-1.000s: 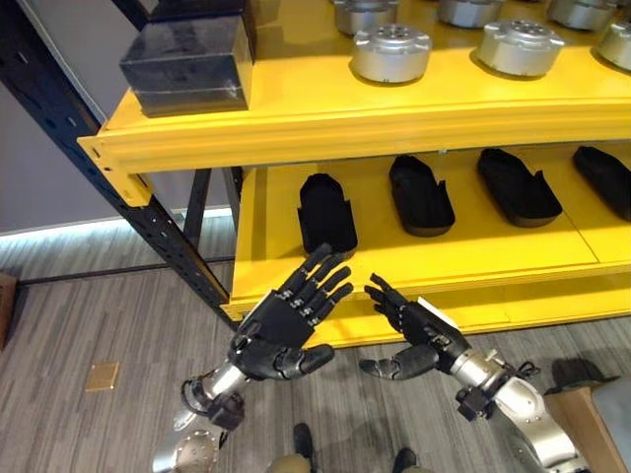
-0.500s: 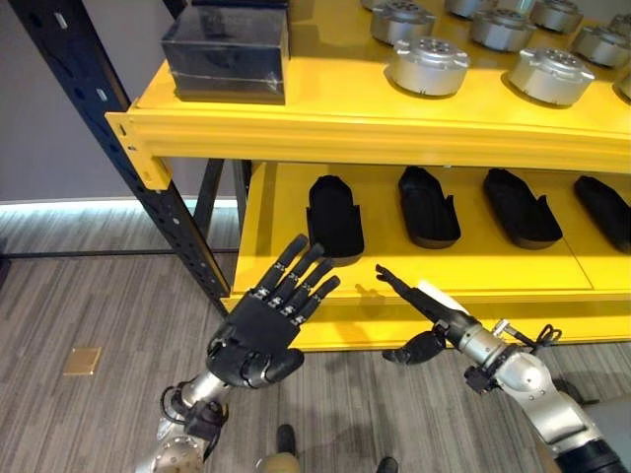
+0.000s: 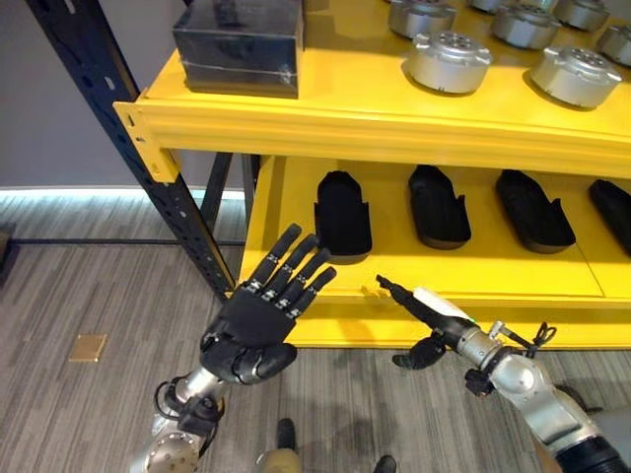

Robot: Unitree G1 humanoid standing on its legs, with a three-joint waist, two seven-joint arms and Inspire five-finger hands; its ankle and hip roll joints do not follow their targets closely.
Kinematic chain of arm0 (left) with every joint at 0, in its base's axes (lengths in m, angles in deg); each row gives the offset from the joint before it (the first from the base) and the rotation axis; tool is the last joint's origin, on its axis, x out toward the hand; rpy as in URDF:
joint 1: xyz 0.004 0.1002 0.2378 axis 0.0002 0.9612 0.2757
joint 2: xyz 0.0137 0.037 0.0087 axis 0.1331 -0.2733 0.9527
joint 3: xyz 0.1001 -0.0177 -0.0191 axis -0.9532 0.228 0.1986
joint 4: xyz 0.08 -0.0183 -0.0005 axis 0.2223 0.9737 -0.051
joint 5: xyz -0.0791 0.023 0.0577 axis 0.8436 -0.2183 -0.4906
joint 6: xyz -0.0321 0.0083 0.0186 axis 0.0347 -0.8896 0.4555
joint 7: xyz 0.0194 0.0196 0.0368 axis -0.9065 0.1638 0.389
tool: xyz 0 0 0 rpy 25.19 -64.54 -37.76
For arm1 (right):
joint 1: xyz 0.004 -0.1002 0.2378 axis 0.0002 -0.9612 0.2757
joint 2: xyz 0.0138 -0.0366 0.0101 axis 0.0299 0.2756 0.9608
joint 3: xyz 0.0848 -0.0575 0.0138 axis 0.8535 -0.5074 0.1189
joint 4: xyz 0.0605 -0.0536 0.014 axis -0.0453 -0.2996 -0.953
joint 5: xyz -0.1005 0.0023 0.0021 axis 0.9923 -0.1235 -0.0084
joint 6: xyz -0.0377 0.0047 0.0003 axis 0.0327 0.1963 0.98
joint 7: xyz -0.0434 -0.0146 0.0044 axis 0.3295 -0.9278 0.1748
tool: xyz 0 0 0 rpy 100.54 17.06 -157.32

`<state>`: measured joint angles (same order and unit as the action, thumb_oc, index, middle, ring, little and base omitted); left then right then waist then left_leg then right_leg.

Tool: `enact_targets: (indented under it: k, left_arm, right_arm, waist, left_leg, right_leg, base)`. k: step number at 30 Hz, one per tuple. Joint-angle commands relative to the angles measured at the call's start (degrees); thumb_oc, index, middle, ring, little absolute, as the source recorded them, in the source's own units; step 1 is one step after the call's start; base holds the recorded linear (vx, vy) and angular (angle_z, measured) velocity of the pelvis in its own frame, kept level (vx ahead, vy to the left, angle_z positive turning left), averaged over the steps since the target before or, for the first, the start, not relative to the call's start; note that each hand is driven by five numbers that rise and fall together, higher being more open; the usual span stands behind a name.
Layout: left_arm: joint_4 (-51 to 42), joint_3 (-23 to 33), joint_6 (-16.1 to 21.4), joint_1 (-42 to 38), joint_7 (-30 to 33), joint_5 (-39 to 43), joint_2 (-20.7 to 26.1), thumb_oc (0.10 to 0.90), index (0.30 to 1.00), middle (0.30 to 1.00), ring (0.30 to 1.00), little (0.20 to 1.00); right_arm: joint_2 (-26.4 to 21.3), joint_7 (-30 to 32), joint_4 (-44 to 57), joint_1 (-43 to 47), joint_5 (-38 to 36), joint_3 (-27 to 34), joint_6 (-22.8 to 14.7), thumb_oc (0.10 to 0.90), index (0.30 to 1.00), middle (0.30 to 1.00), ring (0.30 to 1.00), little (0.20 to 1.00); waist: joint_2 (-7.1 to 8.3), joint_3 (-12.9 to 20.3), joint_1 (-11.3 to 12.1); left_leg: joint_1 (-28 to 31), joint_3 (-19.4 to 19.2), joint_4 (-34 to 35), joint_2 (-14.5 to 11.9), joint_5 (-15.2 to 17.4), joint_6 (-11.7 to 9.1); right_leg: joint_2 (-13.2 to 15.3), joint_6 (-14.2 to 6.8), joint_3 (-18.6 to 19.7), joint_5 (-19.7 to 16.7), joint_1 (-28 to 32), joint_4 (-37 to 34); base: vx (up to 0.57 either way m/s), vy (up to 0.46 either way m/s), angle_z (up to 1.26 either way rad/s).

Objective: Move parts from the plastic box to the shelf.

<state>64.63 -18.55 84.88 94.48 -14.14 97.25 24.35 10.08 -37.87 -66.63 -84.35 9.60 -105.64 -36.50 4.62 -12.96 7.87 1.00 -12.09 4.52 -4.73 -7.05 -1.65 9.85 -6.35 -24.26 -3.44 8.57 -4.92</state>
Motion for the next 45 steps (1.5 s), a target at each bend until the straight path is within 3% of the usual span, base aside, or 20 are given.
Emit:
enact_targets:
  k: [1, 19, 27, 30, 33, 45]
  left_arm:
    - [-6.0, 0.7, 1.5, -3.9, -1.5, 2.1, 0.7, 0.9, 1.0, 1.0, 1.0, 1.0]
    - [-4.6, 1.4, -0.7, -5.5, -1.8, 2.9, -0.7, 0.9, 1.0, 1.0, 1.0, 1.0]
    - [-3.9, 3.0, 7.7, -4.4, 1.3, -6.9, 2.5, 0.9, 1.0, 1.0, 1.0, 1.0]
    - [-2.8, 4.2, 14.7, -3.9, 4.0, -13.7, 4.0, 0.9, 1.0, 1.0, 1.0, 1.0]
    - [-1.9, 5.5, 25.3, -3.1, 10.3, -21.6, 7.4, 0.9, 1.0, 1.0, 1.0, 1.0]
    - [-4.9, 5.7, 22.3, -3.4, 10.9, -20.4, 7.9, 0.9, 1.0, 1.0, 1.0, 1.0]
  right_arm:
    - [-2.9, 1.6, 0.3, 9.2, 0.3, -0.8, -5.0, 0.9, 1.0, 1.0, 1.0, 1.0]
    - [0.6, 6.7, -11.7, 19.0, 14.0, -8.2, -3.0, 0.9, 1.0, 1.0, 1.0, 1.0]
    - [0.9, 9.1, -16.3, 21.7, 16.8, -9.6, -1.3, 0.9, 1.0, 1.0, 1.0, 1.0]
    - [0.5, 8.5, -17.6, 22.7, 16.6, -10.0, -1.3, 0.9, 1.0, 1.0, 1.0, 1.0]
    - [0.0, 8.1, -18.8, 23.4, 15.9, -10.6, -0.3, 0.9, 1.0, 1.0, 1.0, 1.0]
    - [1.8, 10.9, -27.3, 26.8, 15.4, -14.2, 2.1, 0.9, 1.0, 1.0, 1.0, 1.0]
  waist:
    - [-0.16, 1.5, 0.5]
    - [-0.22, 1.0, 3.7]
    - [-0.97, 1.1, 5.4]
    - [-1.27, 1.0, 5.8]
    - [-1.7, 1.0, 6.6]
    - [-1.49, 1.5, 9.0]
  left_leg:
    - [3.1, -2.4, -1.2, -2.4, 6.5, -1.2]
    - [2.1, -0.6, -2.3, -2.3, 6.6, -1.4]
    - [2.0, 0.2, -2.6, -2.1, 6.6, -1.4]
    - [1.9, 0.4, -2.6, -2.1, 6.5, -1.5]
    - [2.6, 1.3, -2.5, -2.2, 7.3, -1.9]
    - [3.1, 2.8, -2.4, -2.2, 7.4, -2.3]
  right_leg:
    - [-0.5, 0.4, 0.8, 2.7, -1.7, 3.0]
    - [-0.6, 0.8, -0.7, 3.4, -1.2, 3.7]
    - [-0.5, 1.0, -1.8, 3.8, -0.7, 3.9]
    - [-0.4, 1.0, -2.0, 3.9, -0.6, 4.1]
    - [-0.5, 0.6, -1.9, 5.0, 0.1, 4.4]
    - [-0.7, 0.8, -3.7, 5.5, 1.6, 4.6]
  base:
    - [0.0, 0.0, 0.0]
    - [0.01, -0.011, 0.05]
    - [0.03, -0.005, 0.05]
    - [0.0, 0.0, 0.0]
    - [0.07, -0.01, 0.03]
    - [0.04, -0.017, 0.1]
